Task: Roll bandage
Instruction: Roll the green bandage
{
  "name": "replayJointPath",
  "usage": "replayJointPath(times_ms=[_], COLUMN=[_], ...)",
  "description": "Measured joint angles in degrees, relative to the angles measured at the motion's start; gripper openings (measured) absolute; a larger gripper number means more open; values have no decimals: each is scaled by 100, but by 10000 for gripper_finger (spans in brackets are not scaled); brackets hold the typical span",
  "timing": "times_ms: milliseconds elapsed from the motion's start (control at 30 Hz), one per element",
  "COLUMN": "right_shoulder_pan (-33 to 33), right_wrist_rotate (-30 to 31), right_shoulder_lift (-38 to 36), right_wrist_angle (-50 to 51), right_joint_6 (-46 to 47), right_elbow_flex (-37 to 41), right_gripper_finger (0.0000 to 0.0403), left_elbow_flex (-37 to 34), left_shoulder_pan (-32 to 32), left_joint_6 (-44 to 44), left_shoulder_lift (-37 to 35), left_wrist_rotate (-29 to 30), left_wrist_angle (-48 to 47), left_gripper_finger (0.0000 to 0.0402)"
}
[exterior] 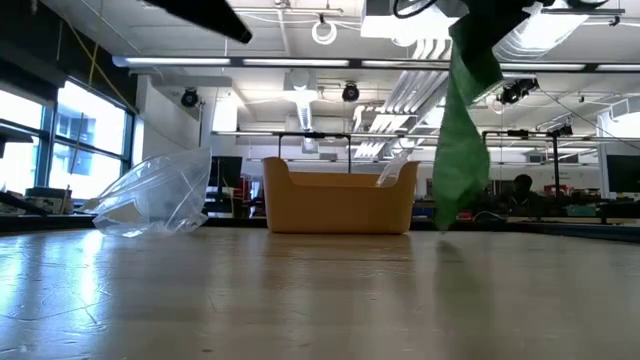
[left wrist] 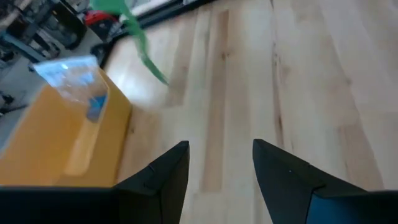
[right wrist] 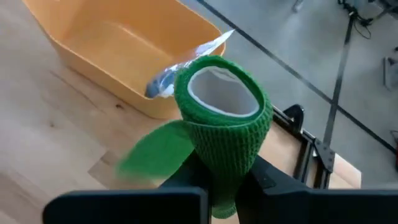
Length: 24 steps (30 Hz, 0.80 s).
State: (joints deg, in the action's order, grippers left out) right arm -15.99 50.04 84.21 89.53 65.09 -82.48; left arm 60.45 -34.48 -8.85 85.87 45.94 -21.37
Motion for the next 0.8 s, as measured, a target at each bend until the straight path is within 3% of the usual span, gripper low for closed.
replayJointPath(times_ms=[167, 400, 467, 600, 800], right_shoulder_pan=[-238, -916, -1058, -1113, -946], right_wrist_rotate=[-610, -3008, -3397, -3924, -4563], right_shoulder_lift=[459, 1736, 2099, 2591, 2465], right_wrist_angle=[-342, -2214, -2541, -2627, -2752], right_joint_6=[229, 44, -175, -733, -1740], right_elbow_flex=[177, 899, 933, 824, 564], right_gripper_finger=[23, 24, 30, 65, 157], left_elbow_flex=[-467, -870, -873, -873, -873], left_shoulder_pan=[-223, -602, -671, -696, -636], left_joint_6=[-659, -729, -524, -133, -50], left_shoulder_lift=[160, 659, 899, 1405, 1879], left_wrist_rotate=[-46, -85, -181, -425, -563], left_wrist_angle=[282, 1941, 2450, 3481, 4458], left_gripper_finger=[172, 172, 172, 172, 172])
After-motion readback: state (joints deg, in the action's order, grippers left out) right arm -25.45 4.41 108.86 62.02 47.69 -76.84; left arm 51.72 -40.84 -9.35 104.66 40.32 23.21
